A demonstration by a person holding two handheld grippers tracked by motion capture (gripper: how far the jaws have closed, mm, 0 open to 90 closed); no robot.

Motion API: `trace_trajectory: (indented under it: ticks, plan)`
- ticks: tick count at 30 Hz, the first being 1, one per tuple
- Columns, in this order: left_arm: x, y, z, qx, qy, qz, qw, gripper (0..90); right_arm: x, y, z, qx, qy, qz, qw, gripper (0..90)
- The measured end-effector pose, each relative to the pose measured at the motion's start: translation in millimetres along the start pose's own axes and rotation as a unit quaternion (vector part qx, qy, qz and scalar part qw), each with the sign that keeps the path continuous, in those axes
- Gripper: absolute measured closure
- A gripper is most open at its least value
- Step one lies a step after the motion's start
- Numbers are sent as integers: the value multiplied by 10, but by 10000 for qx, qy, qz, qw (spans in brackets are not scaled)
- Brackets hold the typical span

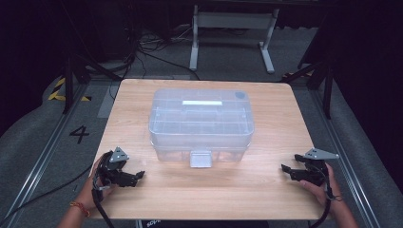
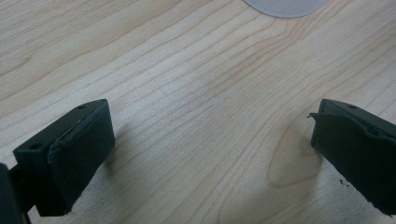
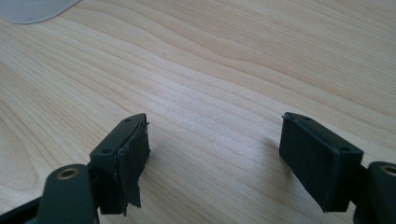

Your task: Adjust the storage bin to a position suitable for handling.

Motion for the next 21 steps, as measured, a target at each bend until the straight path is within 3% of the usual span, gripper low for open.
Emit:
trace_trajectory:
  ticks: [21]
  plan:
    - [7, 1, 6, -14, -3, -24, 10000, 2, -9, 30, -5, -27, -102, 59, 9999, 202]
Point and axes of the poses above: each handheld gripper's, and its own axes: z roughly backward along the jaws, x roughly out of its underside, y roughly to its right, the point moved 3 cm from there along -z, roughly forward along the jaws, and after that the axes turned 11 degrees about x, right-handed, at the moved point
